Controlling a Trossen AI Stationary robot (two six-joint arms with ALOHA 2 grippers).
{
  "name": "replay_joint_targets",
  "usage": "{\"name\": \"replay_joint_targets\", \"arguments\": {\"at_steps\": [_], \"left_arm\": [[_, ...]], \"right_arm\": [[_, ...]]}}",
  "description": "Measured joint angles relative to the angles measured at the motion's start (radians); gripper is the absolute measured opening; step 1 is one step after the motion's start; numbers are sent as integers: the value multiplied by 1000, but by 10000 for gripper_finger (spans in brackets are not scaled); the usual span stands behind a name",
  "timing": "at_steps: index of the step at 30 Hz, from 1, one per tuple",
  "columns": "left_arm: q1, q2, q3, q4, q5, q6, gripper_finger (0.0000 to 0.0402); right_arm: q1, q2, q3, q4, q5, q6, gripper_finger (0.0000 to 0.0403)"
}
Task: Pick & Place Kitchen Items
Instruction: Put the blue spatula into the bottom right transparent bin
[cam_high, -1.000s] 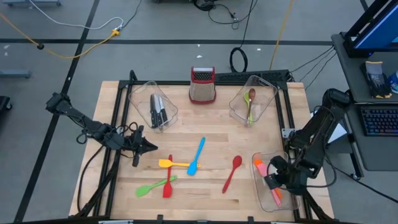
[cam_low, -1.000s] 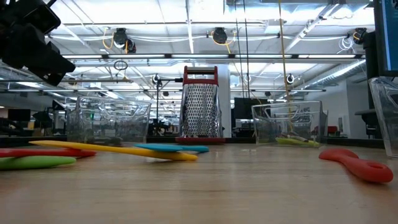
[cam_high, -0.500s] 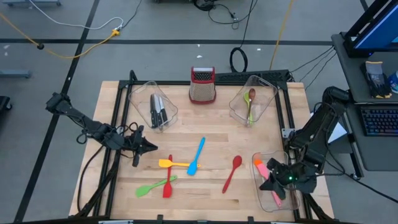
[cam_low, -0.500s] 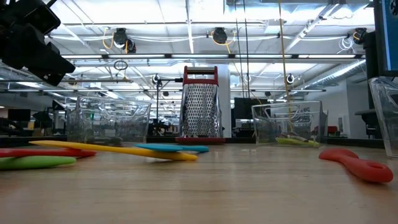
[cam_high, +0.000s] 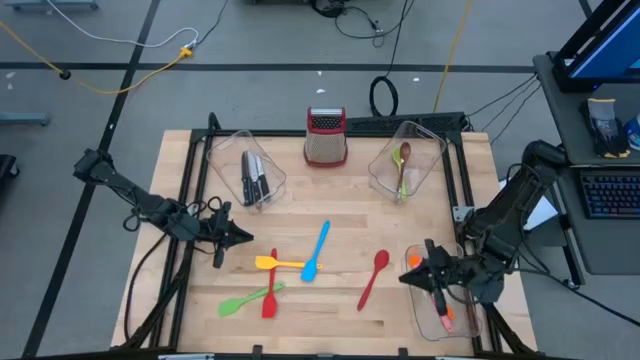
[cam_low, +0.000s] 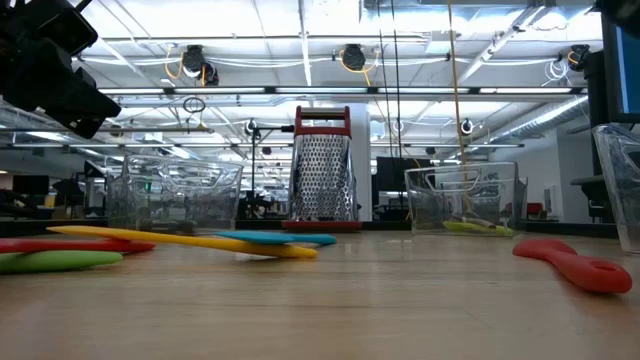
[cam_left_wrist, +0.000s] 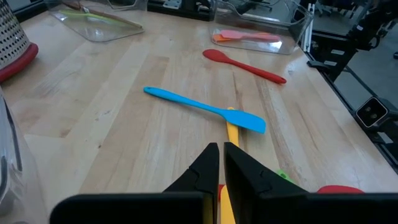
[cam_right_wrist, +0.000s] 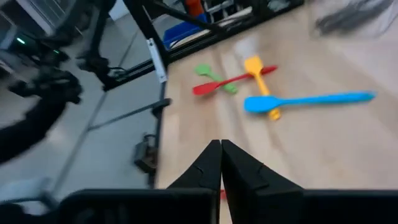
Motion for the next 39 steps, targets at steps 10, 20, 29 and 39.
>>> {"name": "replay_joint_targets", "arguments": {"at_steps": [10, 20, 29, 39], "left_arm": [[0, 0, 0, 0, 0, -23, 26], [0, 0, 0, 0, 0, -35, 26], [0, 0, 0, 0, 0, -35, 26], [0, 0, 0, 0, -25, -37, 26]], "right_arm": [[-120, 0, 0, 55, -7, -370, 6], [-150, 0, 0, 132, -9, -747, 6], [-151, 0, 0, 149, -10, -876, 6], [-151, 0, 0, 149, -10, -865, 6]]}}
